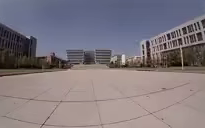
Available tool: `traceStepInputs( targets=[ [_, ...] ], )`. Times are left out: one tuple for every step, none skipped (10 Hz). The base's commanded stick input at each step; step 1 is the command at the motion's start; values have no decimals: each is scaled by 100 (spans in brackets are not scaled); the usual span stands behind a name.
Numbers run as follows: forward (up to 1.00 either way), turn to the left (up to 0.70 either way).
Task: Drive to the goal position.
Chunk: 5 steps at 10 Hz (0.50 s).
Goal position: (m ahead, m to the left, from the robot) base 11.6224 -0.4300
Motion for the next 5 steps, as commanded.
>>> traceStepInputs(
  targets=[
    [4, 0],
    [4, 0],
    [4, 0],
    [4, 0],
    [4, 0]
  ],
)
